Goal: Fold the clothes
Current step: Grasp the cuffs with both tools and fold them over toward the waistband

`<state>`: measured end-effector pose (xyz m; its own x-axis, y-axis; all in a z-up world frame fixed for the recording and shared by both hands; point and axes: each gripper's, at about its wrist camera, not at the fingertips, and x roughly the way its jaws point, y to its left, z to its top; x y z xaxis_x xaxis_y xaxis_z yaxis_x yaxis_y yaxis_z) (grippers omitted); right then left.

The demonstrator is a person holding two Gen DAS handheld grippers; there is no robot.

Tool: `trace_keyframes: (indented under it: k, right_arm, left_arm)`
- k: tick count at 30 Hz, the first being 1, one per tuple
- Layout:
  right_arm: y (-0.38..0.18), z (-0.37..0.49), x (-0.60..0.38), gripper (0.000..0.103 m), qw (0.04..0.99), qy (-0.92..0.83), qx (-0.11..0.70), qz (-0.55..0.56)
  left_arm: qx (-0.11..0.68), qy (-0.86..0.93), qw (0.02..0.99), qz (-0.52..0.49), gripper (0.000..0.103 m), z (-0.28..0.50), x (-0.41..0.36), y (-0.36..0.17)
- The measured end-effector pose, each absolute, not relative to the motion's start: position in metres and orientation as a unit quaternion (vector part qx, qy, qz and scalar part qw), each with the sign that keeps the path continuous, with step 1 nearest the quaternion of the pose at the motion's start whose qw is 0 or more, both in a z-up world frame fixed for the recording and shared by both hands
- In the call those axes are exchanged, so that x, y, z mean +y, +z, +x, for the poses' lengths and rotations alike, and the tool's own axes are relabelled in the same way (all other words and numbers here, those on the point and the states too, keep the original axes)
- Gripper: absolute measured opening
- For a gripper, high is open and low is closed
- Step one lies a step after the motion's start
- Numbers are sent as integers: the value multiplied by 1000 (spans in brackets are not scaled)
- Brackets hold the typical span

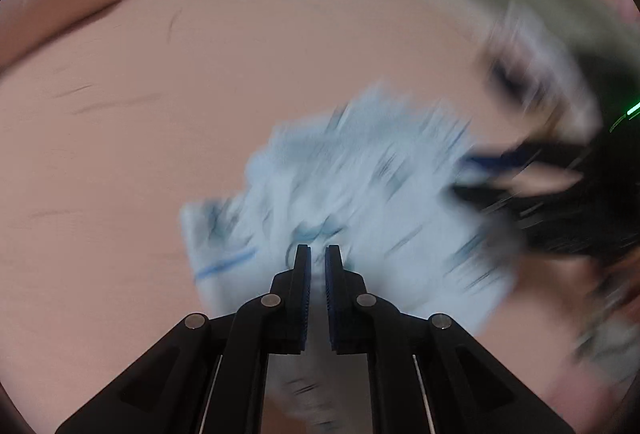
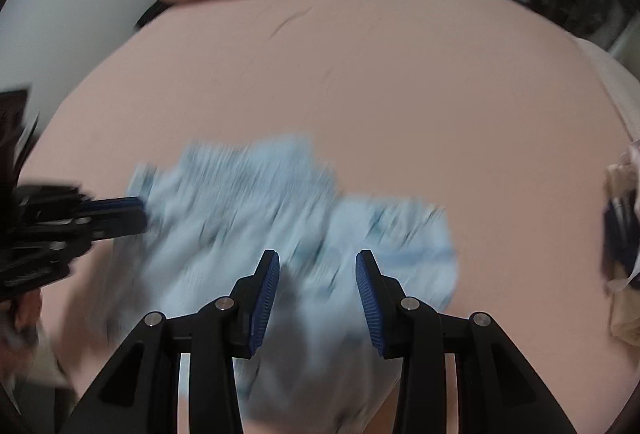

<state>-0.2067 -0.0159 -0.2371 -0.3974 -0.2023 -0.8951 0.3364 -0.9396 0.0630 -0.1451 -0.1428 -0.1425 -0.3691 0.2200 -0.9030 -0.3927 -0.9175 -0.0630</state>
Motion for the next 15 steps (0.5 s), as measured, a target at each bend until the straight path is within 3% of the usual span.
trace_keyframes:
  k: [2, 5, 8, 11, 12, 15]
  right_arm:
    - [-257, -207, -4, 37, 155, -822, 68, 544]
    - [-244, -207, 31, 36, 136, -828, -1, 543]
    - [-213, -187, 36, 39, 153, -850, 4, 505]
    - [-206, -165, 22, 39, 175, -848, 32, 500]
    - [-212, -160, 12, 39, 175, -842, 53, 507]
    - [-220, -140, 10, 39, 151, -843, 66, 513]
  left_arm:
    - [66, 827, 158, -535, 8, -146, -163, -140]
    - [25, 854, 93, -512, 8, -136, -204, -116]
    - [-48, 842, 160, -513, 13, -107, -211, -105]
    - [-30, 832, 200, -516, 31, -71, -184, -113]
    - [-31, 829, 205, -520, 43, -64, -173, -118]
    - [-43, 831, 185, -522, 47, -54, -175, -127]
